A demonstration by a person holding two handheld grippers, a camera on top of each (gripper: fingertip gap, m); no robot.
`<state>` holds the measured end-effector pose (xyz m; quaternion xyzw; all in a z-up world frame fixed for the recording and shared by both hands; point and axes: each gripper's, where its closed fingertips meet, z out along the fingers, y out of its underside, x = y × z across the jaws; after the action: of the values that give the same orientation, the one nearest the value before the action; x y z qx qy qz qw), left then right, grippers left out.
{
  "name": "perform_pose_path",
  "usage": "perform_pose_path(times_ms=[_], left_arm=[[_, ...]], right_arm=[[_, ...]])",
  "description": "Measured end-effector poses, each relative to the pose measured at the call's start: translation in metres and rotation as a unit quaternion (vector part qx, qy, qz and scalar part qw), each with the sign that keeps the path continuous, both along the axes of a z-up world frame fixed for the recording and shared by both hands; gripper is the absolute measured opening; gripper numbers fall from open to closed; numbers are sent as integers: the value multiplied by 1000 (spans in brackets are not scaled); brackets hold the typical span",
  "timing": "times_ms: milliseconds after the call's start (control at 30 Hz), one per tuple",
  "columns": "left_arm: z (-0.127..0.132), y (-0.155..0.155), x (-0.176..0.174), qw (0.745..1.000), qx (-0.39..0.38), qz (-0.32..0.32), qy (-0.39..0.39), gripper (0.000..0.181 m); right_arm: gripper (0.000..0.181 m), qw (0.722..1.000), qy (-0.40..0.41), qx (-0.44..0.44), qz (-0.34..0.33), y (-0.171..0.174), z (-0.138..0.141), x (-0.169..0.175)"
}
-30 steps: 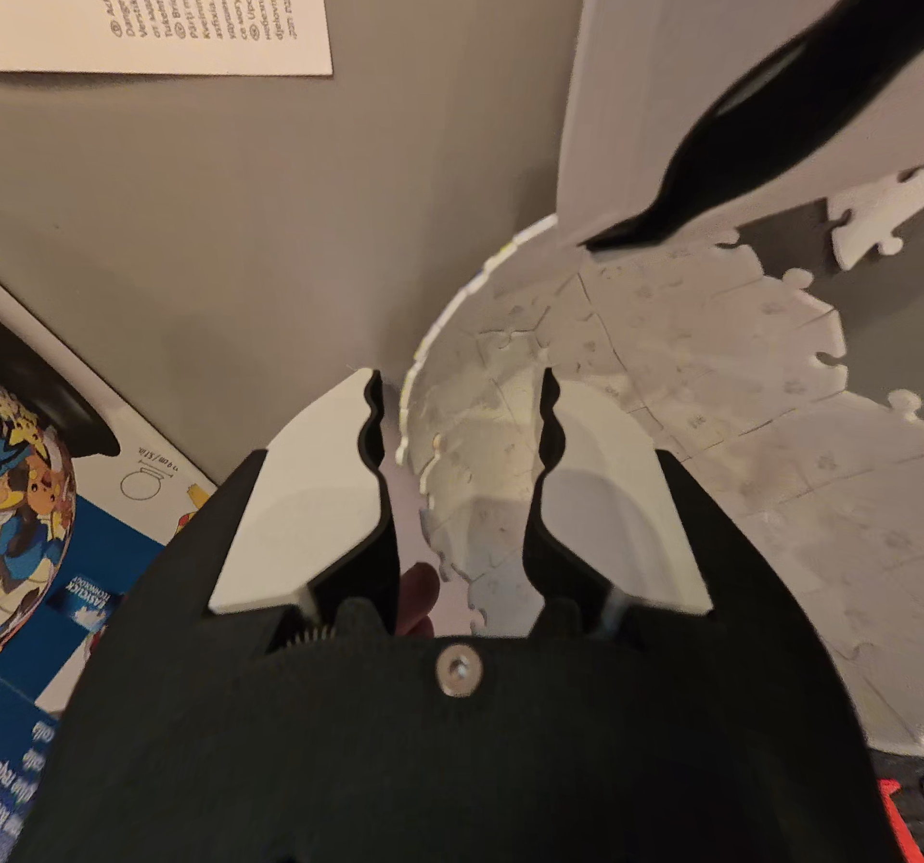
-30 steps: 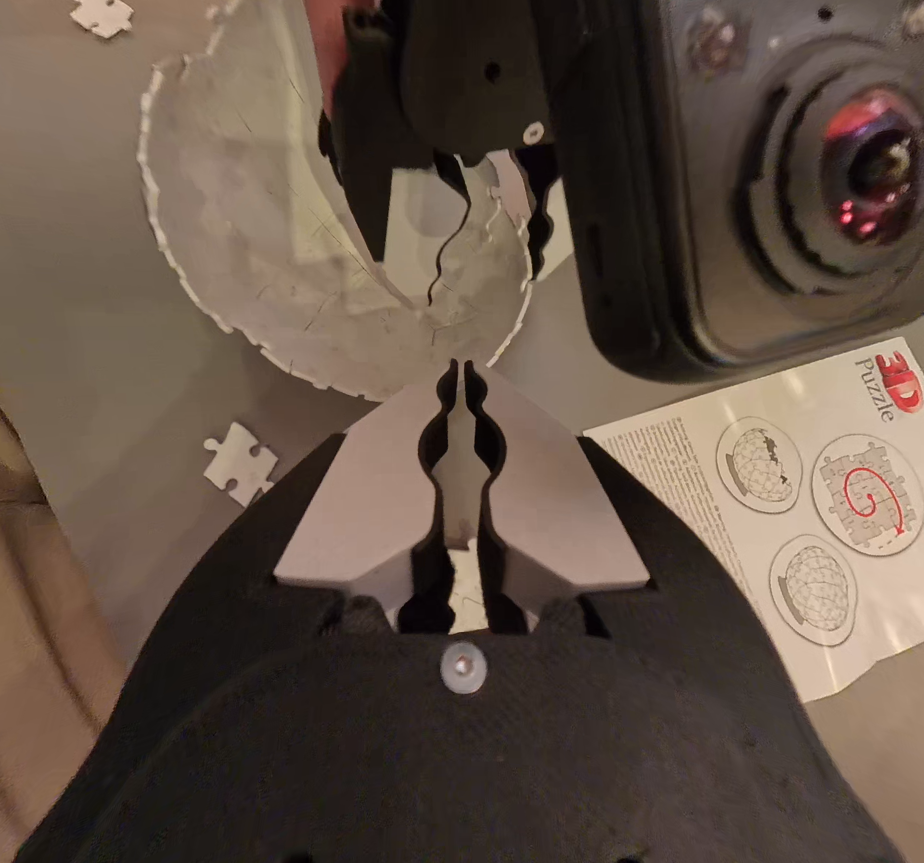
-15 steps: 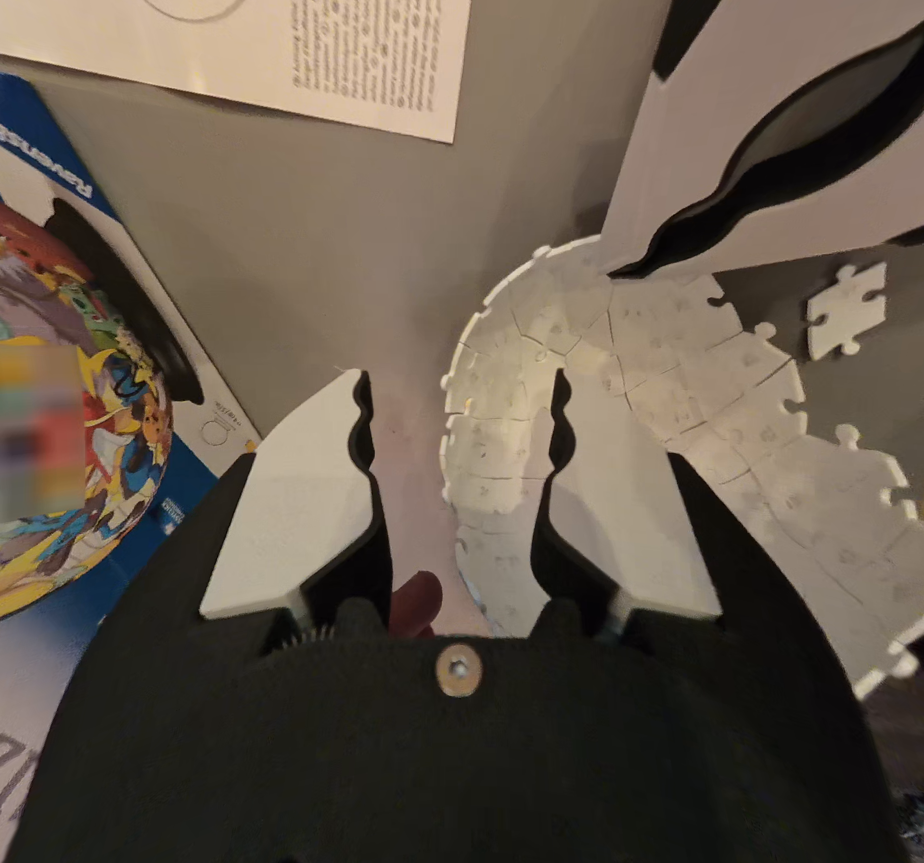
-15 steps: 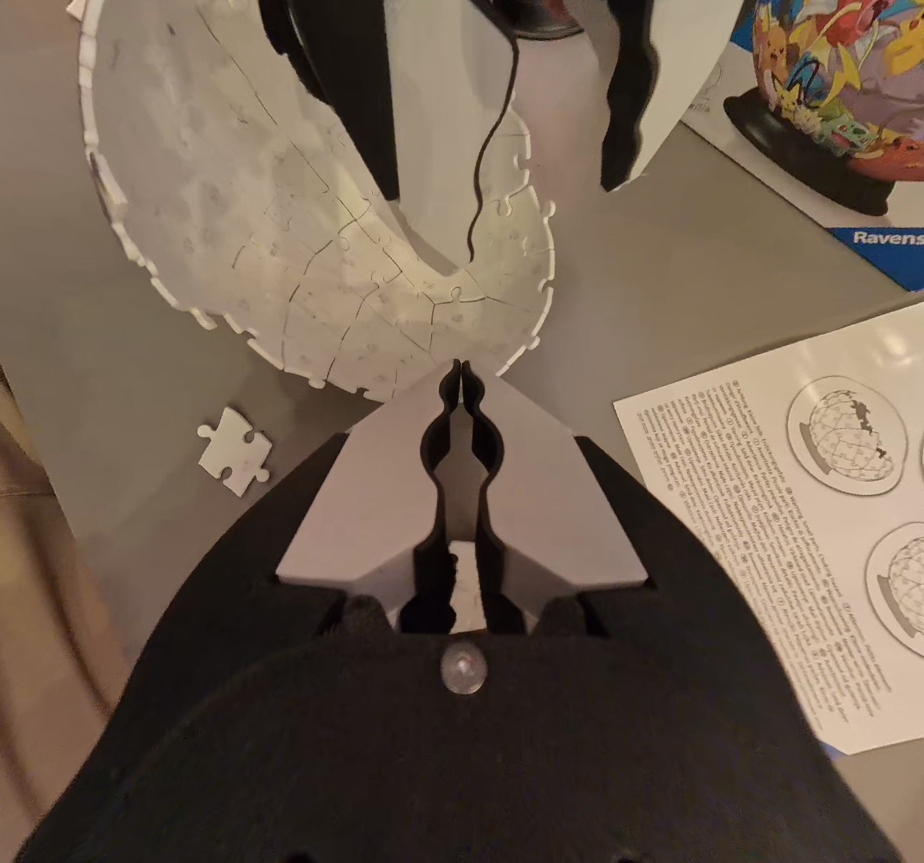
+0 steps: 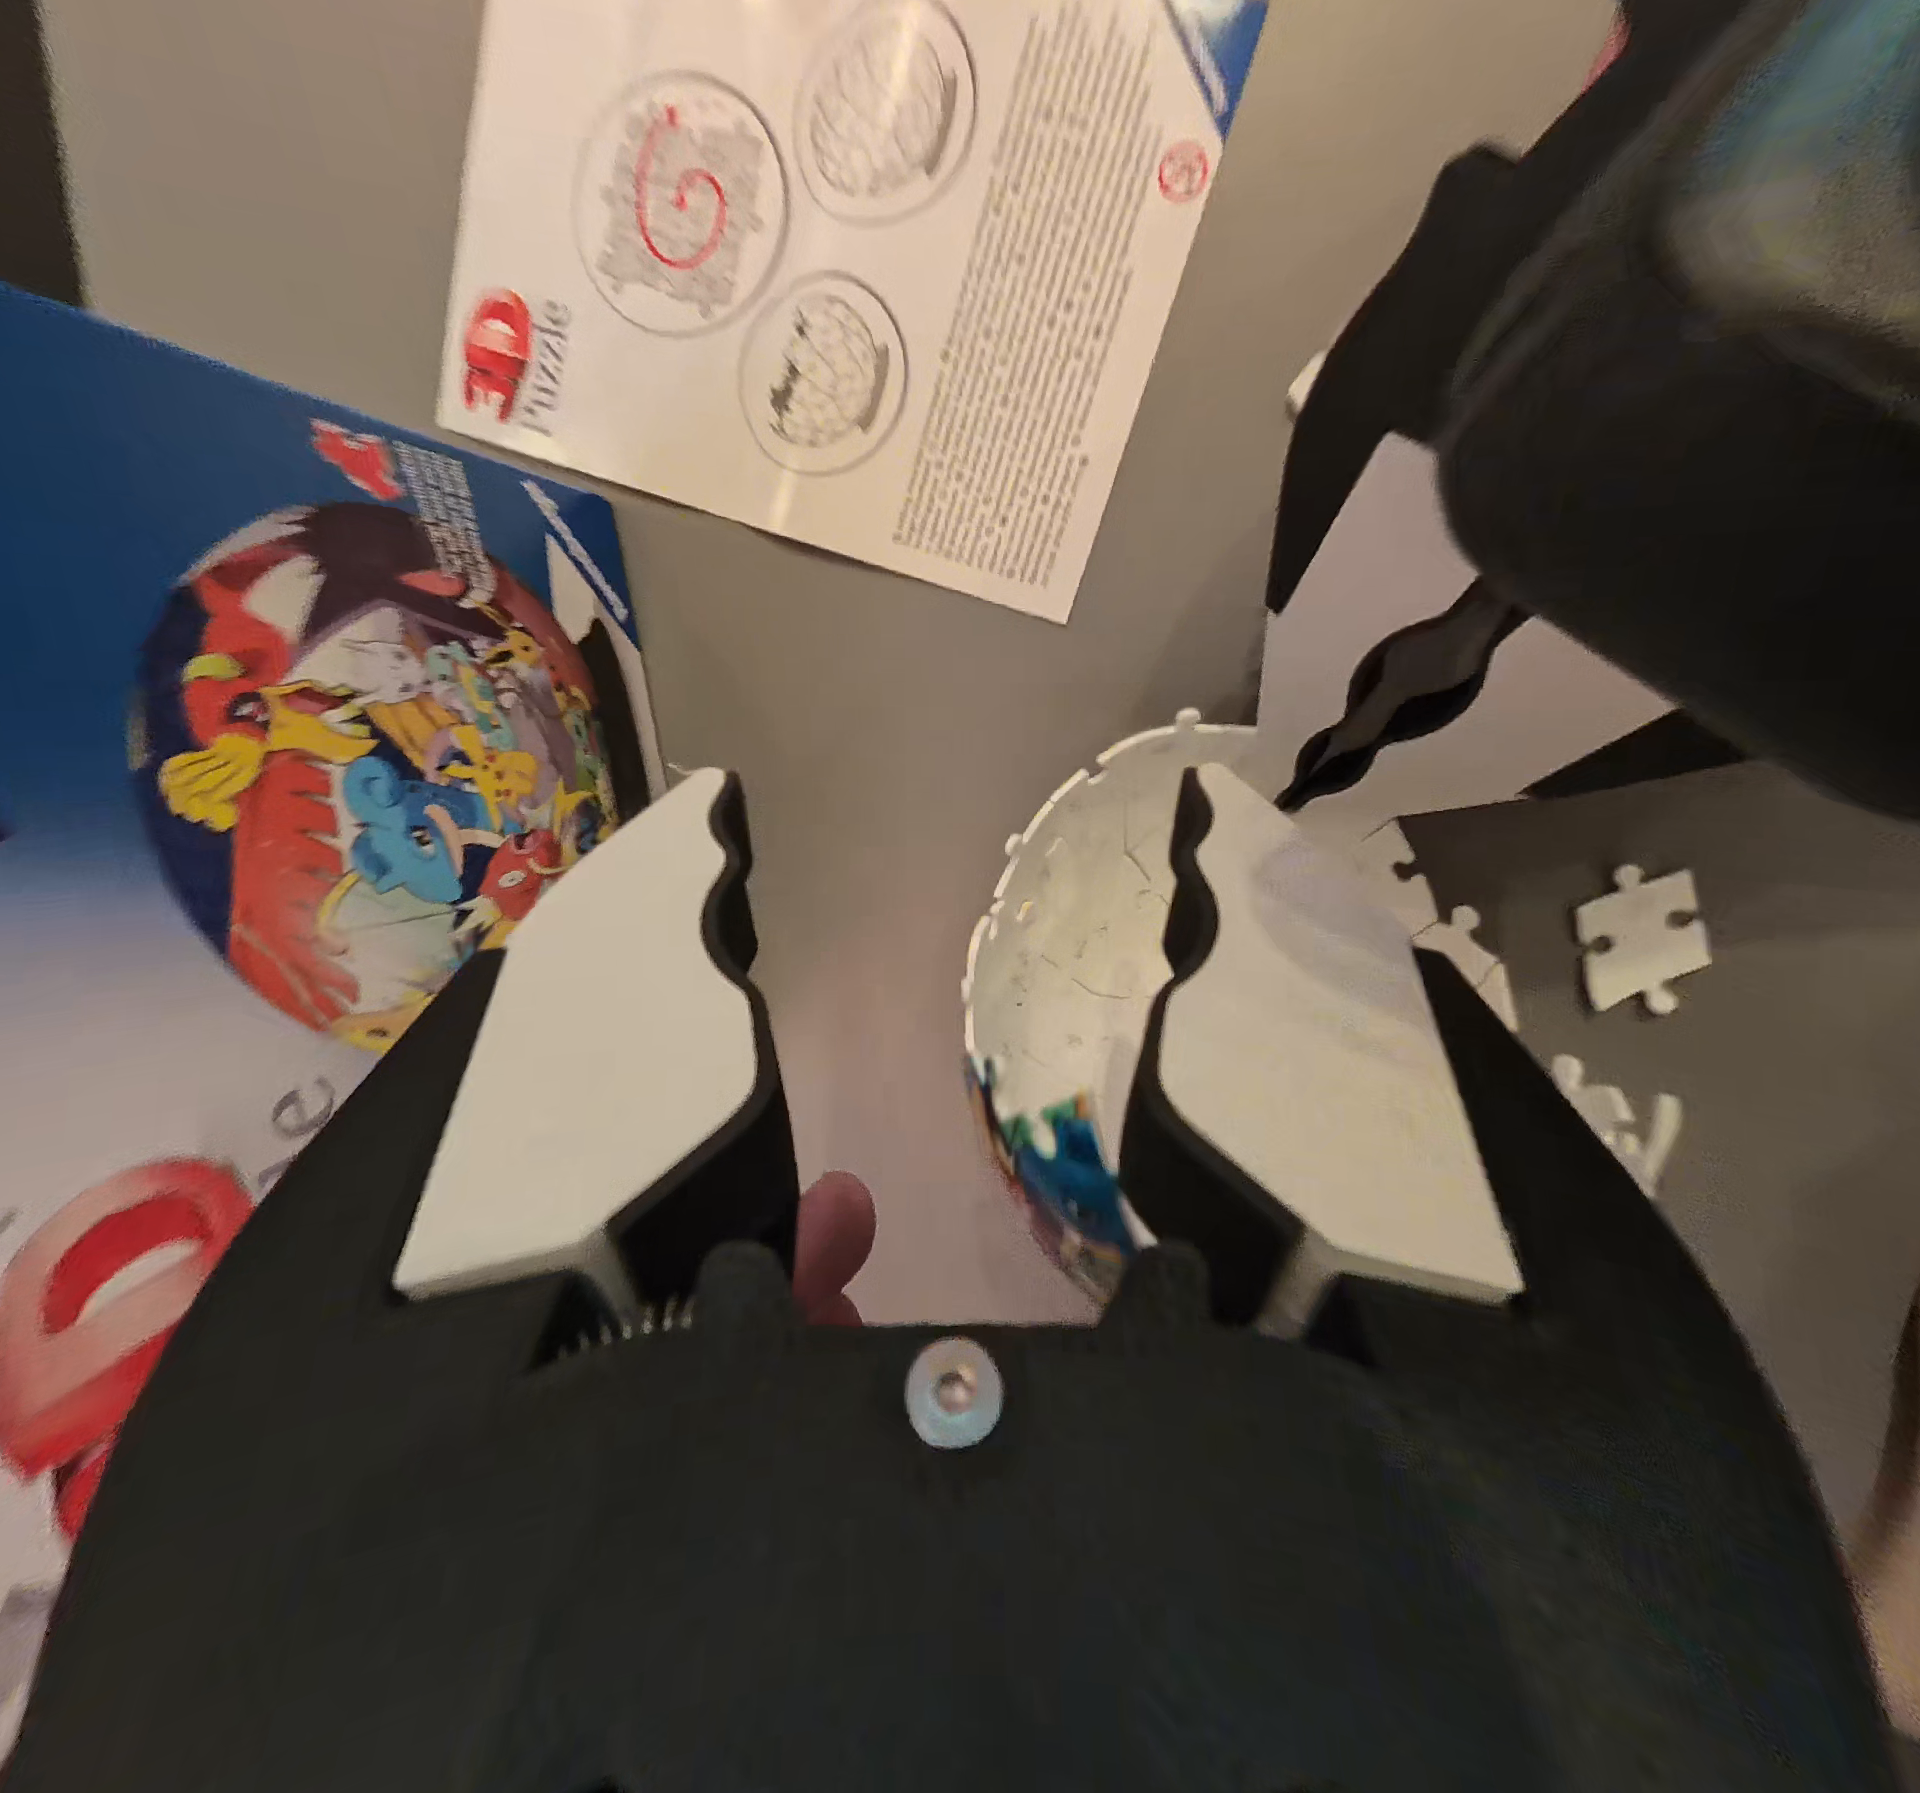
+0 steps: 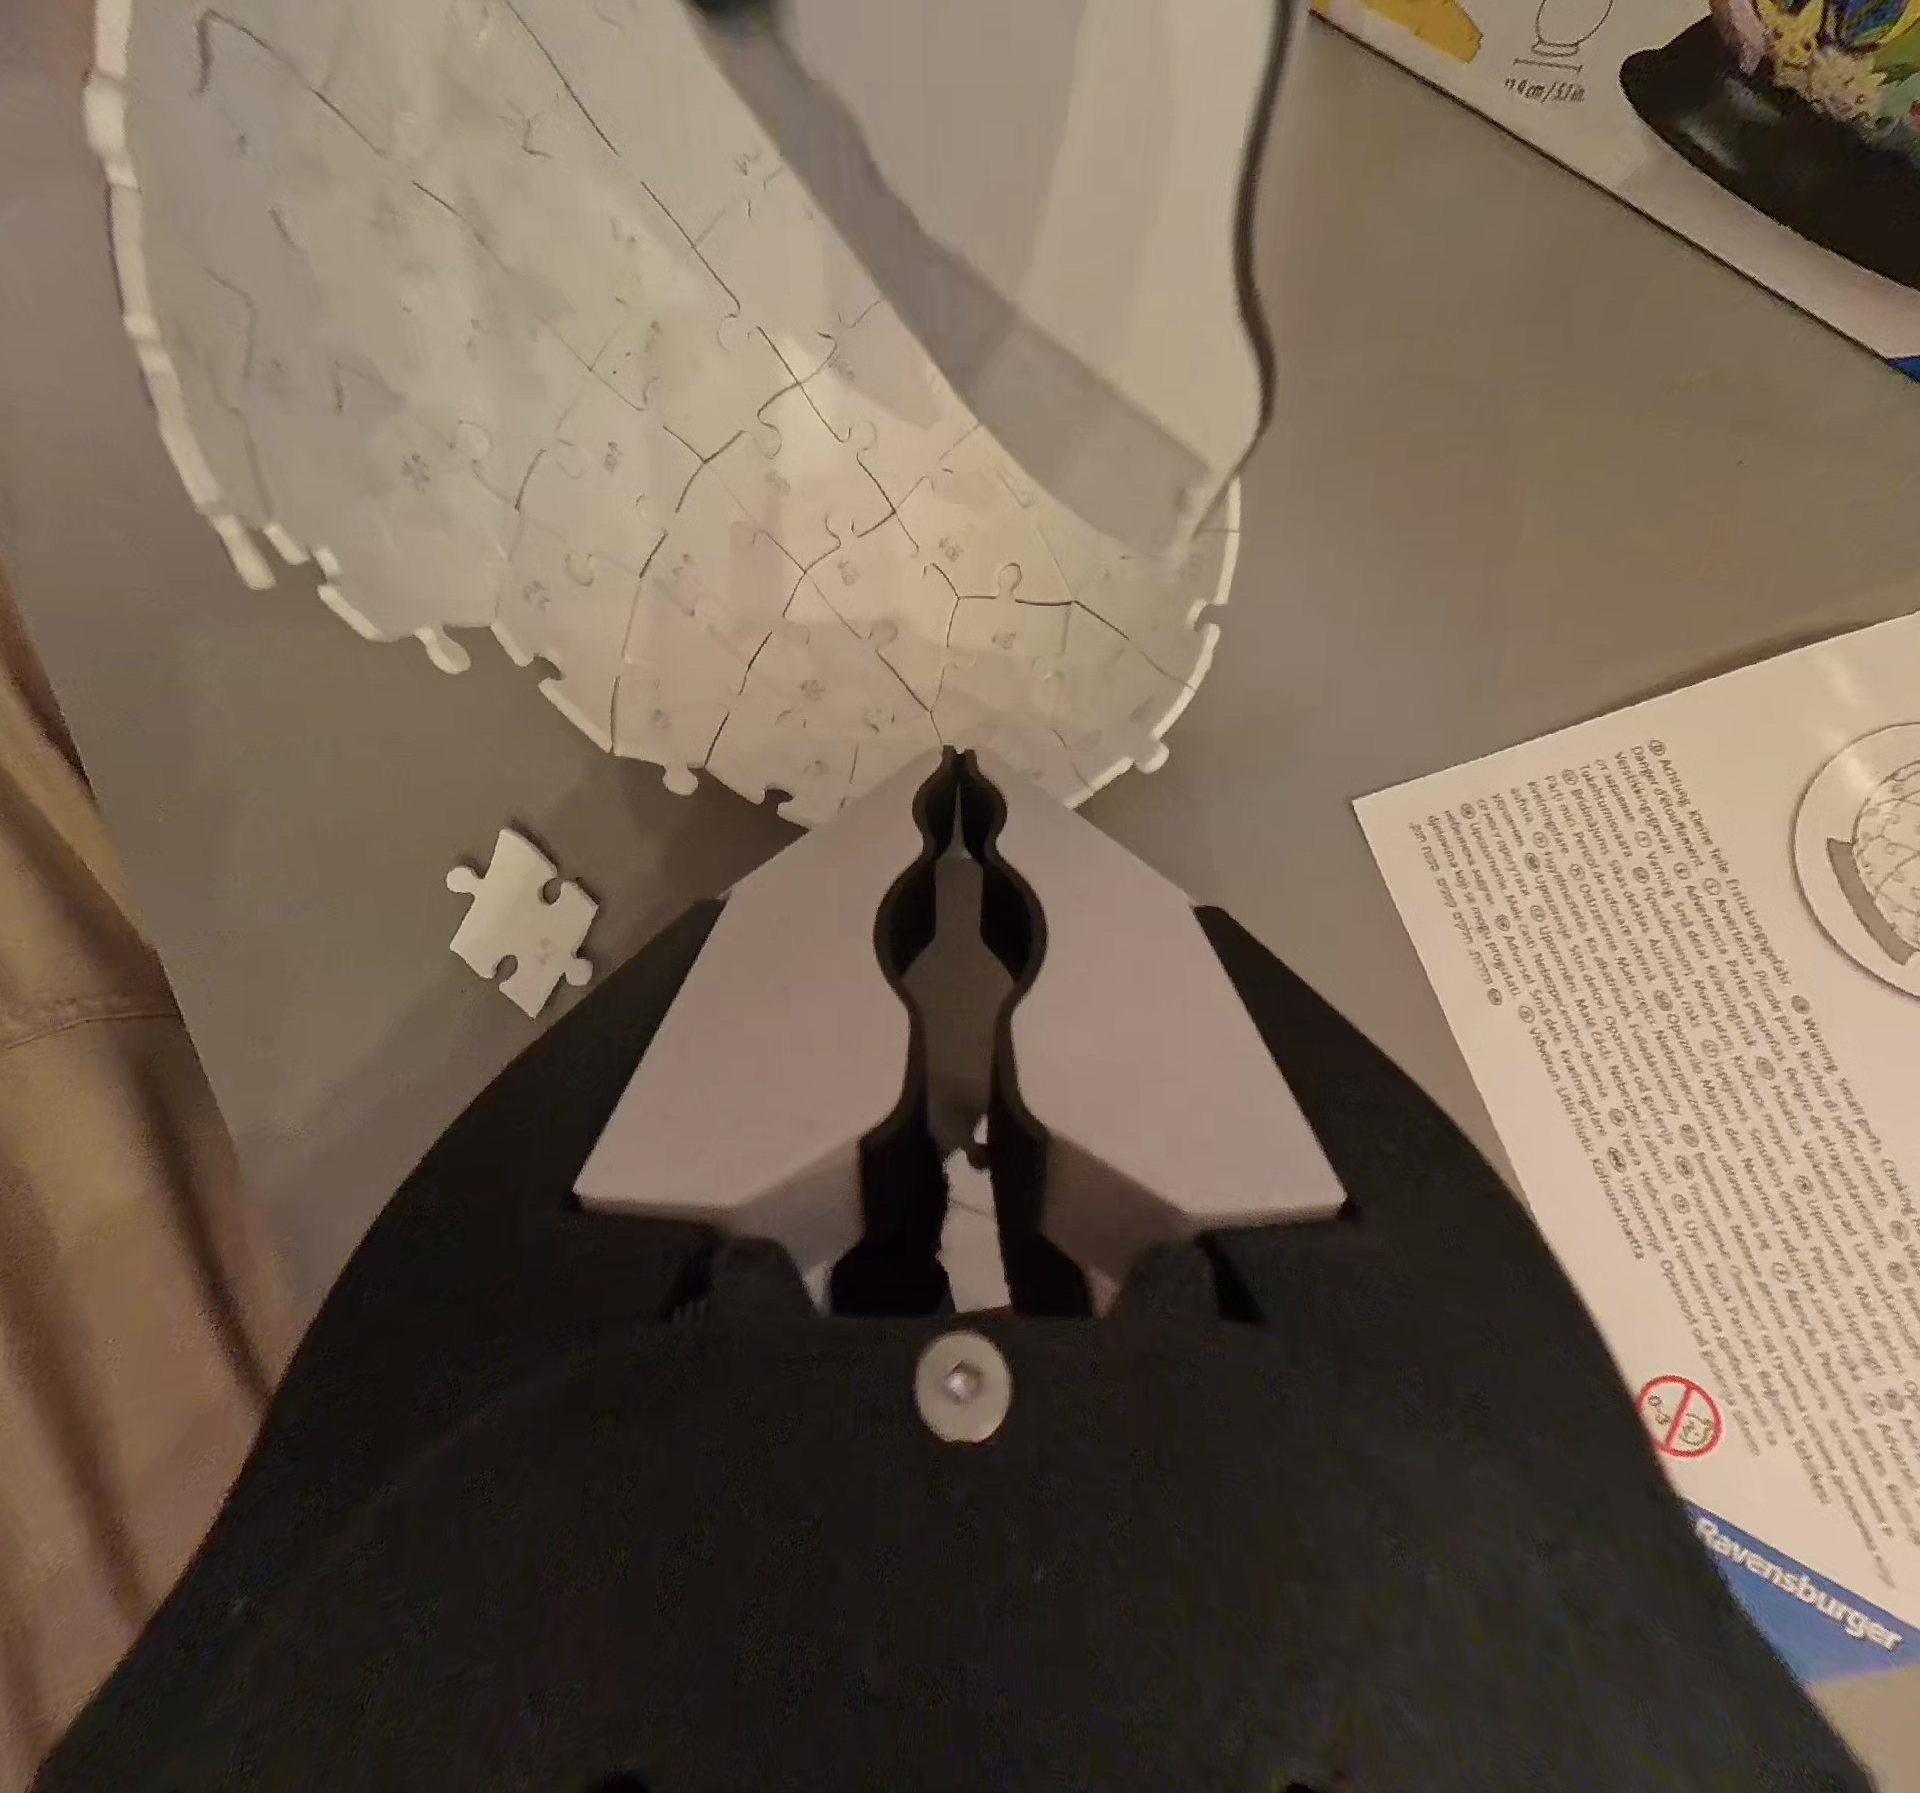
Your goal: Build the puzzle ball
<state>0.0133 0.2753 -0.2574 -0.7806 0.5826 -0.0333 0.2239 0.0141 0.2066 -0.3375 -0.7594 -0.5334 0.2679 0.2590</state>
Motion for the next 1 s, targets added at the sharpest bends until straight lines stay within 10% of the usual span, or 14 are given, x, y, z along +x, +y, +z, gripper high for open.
perform_pose_path(times_ms=[33,333,667,1000], left_arm=[[10,1,-1,1000,12,12,-20,77],[63,-28,-54,964,32,132,-229,89],[12,-64,-56,925,-50,191,-325,116],[7,-49,-47,919,-83,216,-320,73]], right_arm=[[0,1000,0,-2,0,-1,-1,0],[0,1000,5,-11,-1,-2,-3,-1],[0,1000,4,-14,0,-7,-4,-5],[0,1000,5,-17,-2,-14,-5,-10]])
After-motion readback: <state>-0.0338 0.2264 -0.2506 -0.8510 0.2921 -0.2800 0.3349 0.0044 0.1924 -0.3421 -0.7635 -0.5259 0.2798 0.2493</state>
